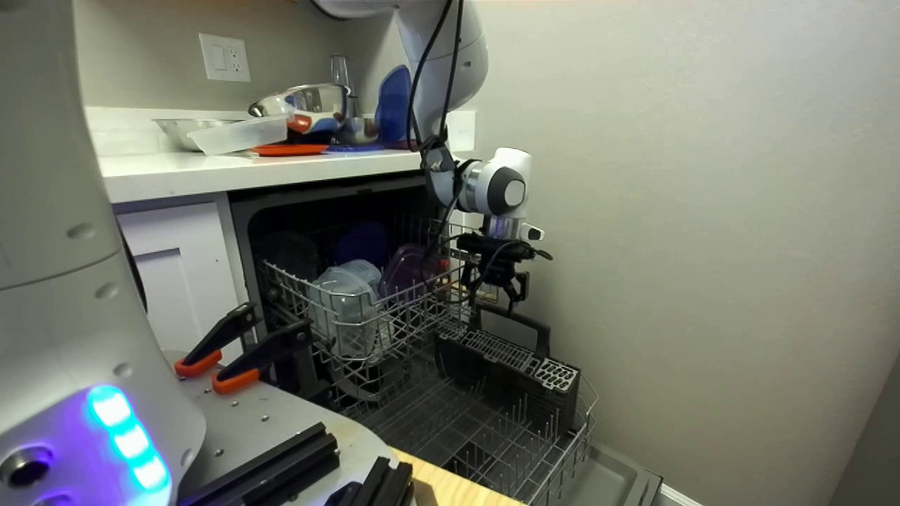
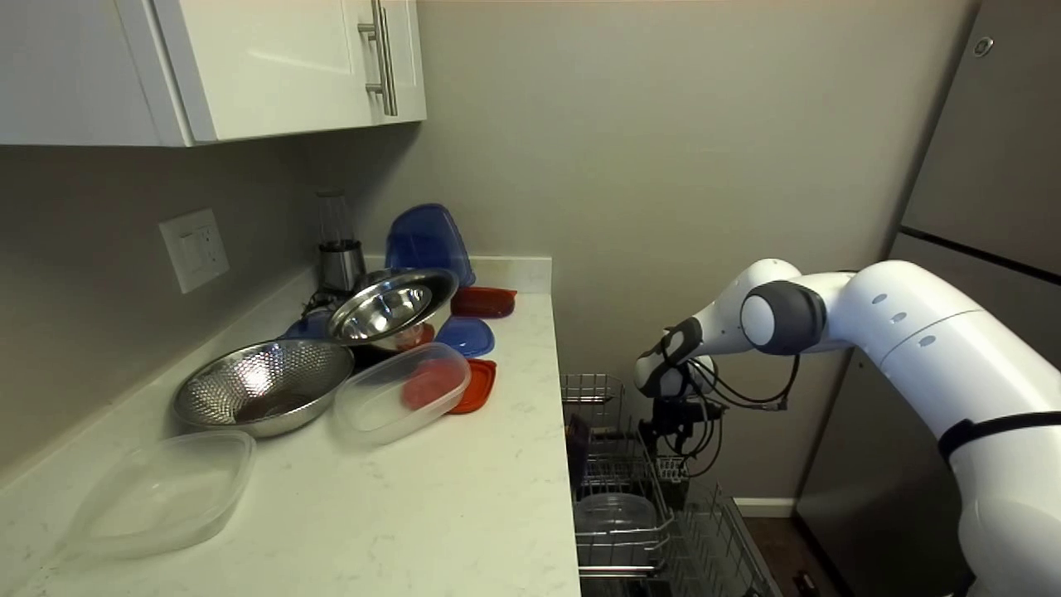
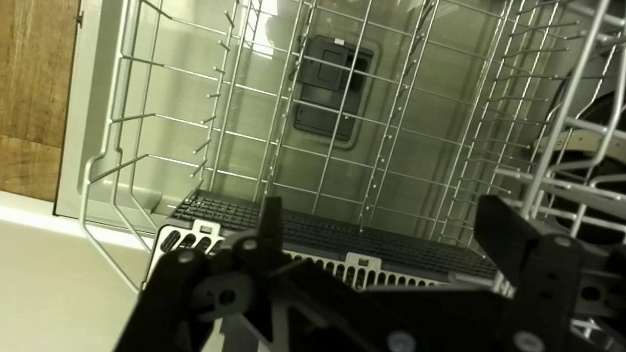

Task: Push in the dishwasher rack

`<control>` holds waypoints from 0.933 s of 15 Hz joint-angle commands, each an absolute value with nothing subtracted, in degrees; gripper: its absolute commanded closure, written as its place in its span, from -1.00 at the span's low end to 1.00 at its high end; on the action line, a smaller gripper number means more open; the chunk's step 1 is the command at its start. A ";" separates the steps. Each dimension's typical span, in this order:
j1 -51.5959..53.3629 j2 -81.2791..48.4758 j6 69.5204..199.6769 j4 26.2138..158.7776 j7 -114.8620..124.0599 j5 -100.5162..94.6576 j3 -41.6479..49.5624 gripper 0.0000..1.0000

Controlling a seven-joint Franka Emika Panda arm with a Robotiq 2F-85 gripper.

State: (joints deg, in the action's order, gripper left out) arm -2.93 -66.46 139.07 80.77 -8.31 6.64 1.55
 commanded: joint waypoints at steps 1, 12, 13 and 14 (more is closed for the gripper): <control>-0.31 -66.67 140.08 82.21 -4.69 4.36 0.53 -1.00; 7.14 -67.17 139.98 80.84 -2.17 4.16 -3.12 -1.00; 7.14 -67.10 140.10 80.80 -2.36 4.26 -3.32 -1.00; 7.20 -67.04 140.14 80.61 -2.28 4.33 -3.34 -1.00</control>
